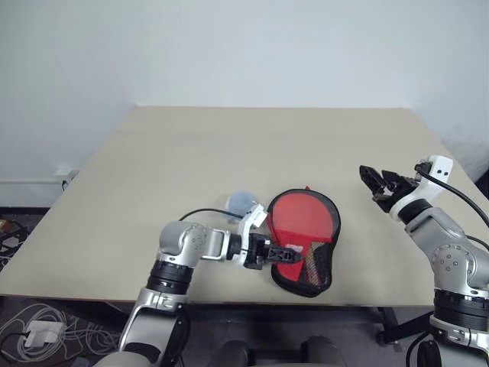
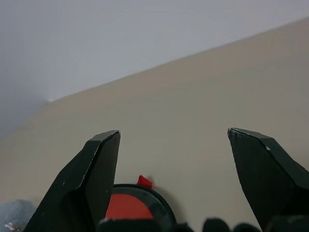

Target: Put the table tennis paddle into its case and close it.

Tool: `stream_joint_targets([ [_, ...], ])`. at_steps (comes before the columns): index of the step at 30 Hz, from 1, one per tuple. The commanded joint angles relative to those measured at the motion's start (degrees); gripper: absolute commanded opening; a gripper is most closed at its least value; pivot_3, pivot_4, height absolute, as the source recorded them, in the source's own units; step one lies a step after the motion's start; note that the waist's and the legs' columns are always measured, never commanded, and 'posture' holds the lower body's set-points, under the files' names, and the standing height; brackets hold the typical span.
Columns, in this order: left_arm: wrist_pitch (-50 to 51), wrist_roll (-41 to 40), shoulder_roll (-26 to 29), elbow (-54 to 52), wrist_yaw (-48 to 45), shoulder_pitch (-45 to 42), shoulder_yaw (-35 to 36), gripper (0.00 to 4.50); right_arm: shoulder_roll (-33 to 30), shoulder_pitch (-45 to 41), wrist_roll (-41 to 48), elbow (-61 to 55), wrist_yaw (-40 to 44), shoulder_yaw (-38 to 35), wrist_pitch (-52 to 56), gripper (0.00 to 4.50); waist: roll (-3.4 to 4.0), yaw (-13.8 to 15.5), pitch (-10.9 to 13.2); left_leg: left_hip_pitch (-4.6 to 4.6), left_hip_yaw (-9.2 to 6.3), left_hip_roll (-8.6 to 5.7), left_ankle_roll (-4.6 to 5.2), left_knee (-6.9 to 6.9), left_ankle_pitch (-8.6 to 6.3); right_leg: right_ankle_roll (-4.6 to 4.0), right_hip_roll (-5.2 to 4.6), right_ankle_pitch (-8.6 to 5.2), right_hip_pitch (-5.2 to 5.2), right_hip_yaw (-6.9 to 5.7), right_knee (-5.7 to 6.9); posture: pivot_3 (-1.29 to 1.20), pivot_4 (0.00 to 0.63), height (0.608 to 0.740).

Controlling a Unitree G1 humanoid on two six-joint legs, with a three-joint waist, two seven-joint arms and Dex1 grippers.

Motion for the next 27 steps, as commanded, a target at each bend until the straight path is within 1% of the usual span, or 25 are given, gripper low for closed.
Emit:
stream_joint_targets([
  [1,0.23,-1.56,0.68,-0.18,-0.55,-0.8,0.95,2.98,-0.08,-0.54,-0.3,-0.17,-0.4,-1.65,-0.76,3.88,0.0,0.0,0.0,0.0,0.0,0.0,0.0,0.0,0.0,0.0,0.0,0.0,0.0,0.0,0.0,0.0,0.0,0.716],
  [2,0.16,-1.5,0.77,-0.14,-0.38,-0.65,0.72,2.67,0.04,-0.56,-0.65,0.02,-0.52,-1.47,-0.81,3.88,0.0,0.01,0.0,0.0,0.01,0.0,0.0,0.0,0.0,0.0,0.0,0.0,0.0,0.0,0.0,0.0,0.0,0.716],
  [5,-1.27,-1.24,0.66,-0.33,-0.14,-0.2,0.26,1.55,0.47,-0.78,-1.2,0.19,-0.88,-1.08,-0.95,3.88,0.01,0.0,0.0,0.0,0.01,0.0,0.0,0.0,0.0,0.0,-0.01,0.0,-0.01,0.01,0.0,0.0,0.0,0.716],
  [7,-2.46,-0.65,1.31,-0.6,-0.62,-0.07,-1.31,0.9,0.5,-0.89,-1.52,0.31,-1.12,-1.05,-1.02,3.88,0.01,0.01,0.0,0.0,0.0,0.0,-0.01,0.0,0.0,0.0,-0.01,0.0,-0.01,0.01,0.0,0.0,0.0,0.716],
  [14,0.79,-1.69,0.86,1.52,-1.44,-0.61,-3.9,0.9,0.91,-1.42,-2.28,1.01,-3.01,-2.32,-1.32,3.88,0.01,0.0,0.0,0.0,0.01,-0.01,-0.01,-0.01,0.0,0.0,-0.01,0.0,-0.01,0.02,0.0,0.0,0.0,0.716],
  [15,1.02,-1.6,0.82,1.76,-1.48,-0.79,-4.33,0.54,0.89,-1.45,-2.36,0.95,-3.09,-2.37,-1.28,3.88,0.01,0.01,0.0,0.0,0.01,-0.01,-0.01,-0.01,0.0,0.0,-0.01,0.0,-0.01,0.01,0.0,0.0,0.0,0.716],
  [17,0.9,-1.6,0.6,2.02,-1.82,-1.01,-4.74,0.04,0.7,-1.35,-2.87,0.7,-3.28,-2.2,-1.28,3.88,0.01,0.01,0.0,0.0,0.01,-0.01,-0.01,-0.01,0.0,0.0,-0.01,0.0,-0.01,0.01,0.0,0.0,0.0,0.716],
  [24,0.63,-2.53,-1.72,3.12,-3.24,-2.26,-4.69,0.04,1.09,-0.49,-3.31,-0.43,-4.49,-2.66,-1.65,3.88,0.02,0.06,0.0,0.0,0.01,-0.02,-0.01,-0.01,0.0,0.0,-0.04,0.0,0.0,0.02,0.0,0.0,0.0,0.716],
  [27,0.86,-2.63,-4.0,5.29,-3.16,-3.65,-4.64,0.04,1.16,-0.25,-3.47,-0.57,-4.98,-2.96,-1.96,3.88,0.02,0.12,0.0,-0.01,0.01,-0.04,-0.01,0.0,0.0,0.0,-0.05,0.0,0.0,0.01,-0.01,0.0,0.0,0.716],
])
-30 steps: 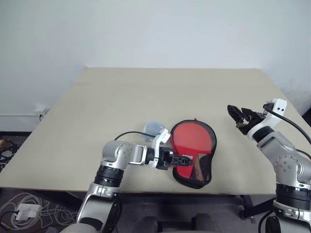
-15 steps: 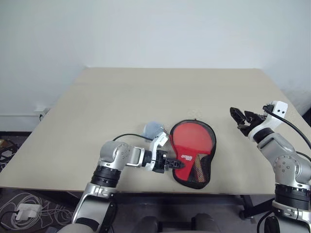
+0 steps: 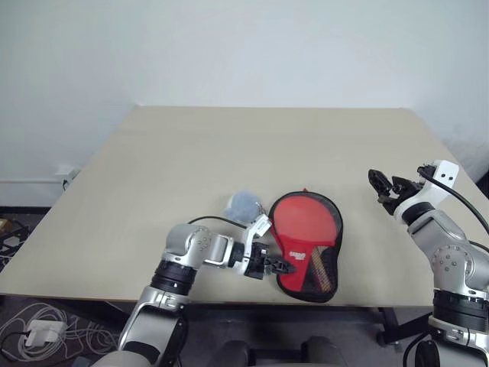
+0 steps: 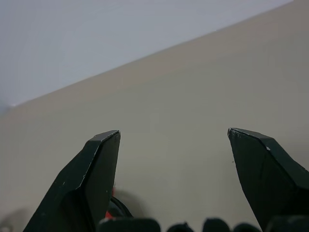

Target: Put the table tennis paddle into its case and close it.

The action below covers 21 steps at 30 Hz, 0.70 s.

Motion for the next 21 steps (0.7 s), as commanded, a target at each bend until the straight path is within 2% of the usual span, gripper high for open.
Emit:
stream_joint_targets([
  [1,0.59,-1.85,-3.23,1.61,-0.95,-3.46,-0.01,0.04,0.19,-0.34,-0.61,-2.43,-0.92,-1.61,-1.57,3.88,0.0,0.01,0.0,0.0,0.0,0.0,0.0,0.0,0.0,0.0,0.0,0.0,0.0,0.0,0.0,0.0,0.0,0.716],
  [10,0.17,0.09,-11.36,10.62,0.16,-9.4,-2.39,0.04,0.38,-0.65,-1.15,-2.24,-2.37,-2.32,-2.1,3.88,0.0,0.03,0.0,-0.01,0.02,-0.01,0.01,0.0,0.0,0.0,0.0,0.0,0.01,0.01,-0.02,0.0,0.0,0.716],
  [16,2.16,-0.47,-11.3,7.58,-4.69,-10.06,-13.95,0.04,0.77,-0.41,-1.66,-2.65,-2.71,-2.16,-2.1,3.88,0.03,0.04,-0.01,-0.02,0.03,-0.01,0.01,0.0,0.0,0.0,0.0,0.0,0.0,0.03,-0.01,0.0,0.0,0.716],
  [21,1.37,1.11,-13.36,11.16,-3.61,-10.89,-14.15,0.04,1.28,-0.02,-1.95,-3.4,-2.85,-2.19,-1.84,3.88,0.03,0.06,-0.01,-0.03,0.01,-0.01,0.01,0.0,0.0,0.0,0.0,0.0,0.0,0.03,-0.02,0.0,0.0,0.716],
])
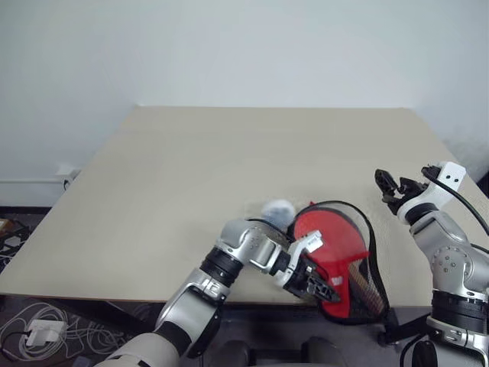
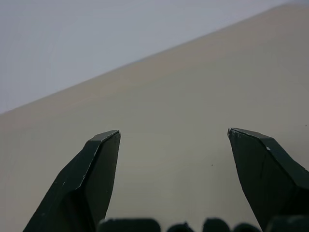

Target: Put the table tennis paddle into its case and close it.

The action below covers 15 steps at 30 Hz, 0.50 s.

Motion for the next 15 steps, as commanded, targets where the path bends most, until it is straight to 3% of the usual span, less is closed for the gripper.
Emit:
stream_joint_targets([
  [1,-0.83,-0.11,-2.03,1.79,-0.2,-1.85,1.15,0.04,-0.17,0.13,-0.32,-3.63,-0.36,-0.82,-0.87,3.88,0.02,0.01,-0.01,0.0,0.0,0.0,0.0,0.0,0.0,0.0,0.0,0.0,0.0,0.0,0.0,0.0,0.0,0.716],
  [7,-3.84,2.76,-2.94,5.96,5.63,-1.83,7.41,0.04,-0.59,1.57,-0.99,-4.5,-0.2,-0.92,-0.94,3.88,0.02,-0.01,-0.01,0.0,0.01,0.0,0.01,0.02,0.0,0.0,0.0,0.0,0.02,0.01,-0.02,0.0,0.0,0.716],
  [13,-6.19,2.79,-3.6,2.55,7.79,0.32,9.16,0.04,-0.75,0.44,-2.19,-3.56,0.24,-0.13,-1.22,3.88,0.03,-0.01,-0.02,0.04,0.04,0.0,0.01,0.06,0.01,0.0,0.01,0.0,0.06,0.04,0.02,0.0,0.0,0.716],
  [15,-7.2,2.99,-3.35,1.25,7.93,0.98,8.91,0.56,-0.67,0.13,-2.5,-3.26,0.47,0.02,-1.21,3.88,0.03,-0.01,-0.02,0.04,0.04,0.01,0.0,0.06,0.01,0.0,0.01,0.0,0.05,0.04,0.02,0.0,0.0,0.716],
])
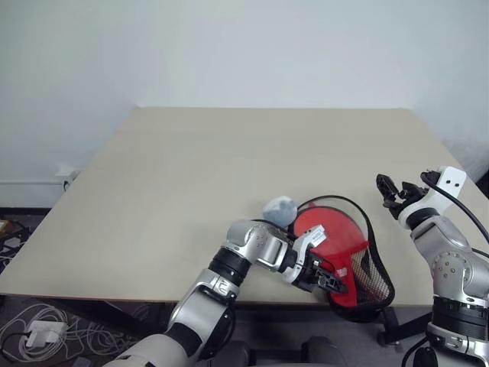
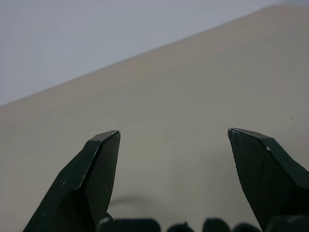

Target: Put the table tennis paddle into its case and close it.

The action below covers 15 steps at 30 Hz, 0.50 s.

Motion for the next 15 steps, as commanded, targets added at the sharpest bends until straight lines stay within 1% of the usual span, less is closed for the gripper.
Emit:
stream_joint_targets([
  [1,-3.32,1.05,0.8,-3.16,1.03,0.26,1.56,0.8,-0.73,-1.89,-0.61,-1.19,0.6,-0.12,-1.19,3.88,0.0,0.0,0.0,0.0,0.0,0.0,0.0,0.0,0.0,0.0,0.0,0.0,-0.01,0.0,0.01,0.0,0.0,0.716],
  [6,-2.51,0.9,2.35,-4.9,0.68,0.59,0.7,2.56,-0.53,-2.1,-1.16,-1.07,1.07,0.22,-1.13,3.88,0.01,0.04,0.0,-0.01,0.01,0.0,-0.01,-0.01,0.0,0.0,0.0,0.0,-0.02,0.0,0.0,0.0,0.0,0.716],
  [8,-3.08,0.14,4.24,-7.23,-2.03,0.9,-0.78,3.2,-0.48,-2.06,-0.98,-1.19,1.32,0.12,-1.06,3.88,0.01,-0.01,0.0,-0.01,0.0,-0.01,-0.01,0.0,0.0,0.0,0.0,0.0,0.0,0.0,0.0,0.0,0.0,0.716],
  [11,-3.91,-0.74,7.76,-10.82,-5.68,1.23,-1.99,3.2,-0.48,-1.89,-0.45,-1.63,1.5,-0.25,-0.93,3.88,0.05,-0.32,-0.01,-0.01,0.0,0.03,-0.02,-0.02,0.01,0.0,0.04,0.0,-0.05,0.01,0.02,0.0,0.0,0.716],
  [15,-7.0,-1.29,14.22,-17.83,-10.64,2.51,-4.06,3.2,-0.82,-1.22,1.18,-2.9,2.85,-0.55,0.46,3.88,0.11,-0.41,-0.02,-0.01,0.01,0.05,-0.03,-0.08,0.02,0.0,0.05,0.0,-0.09,0.02,0.02,0.0,0.0,0.716],
])
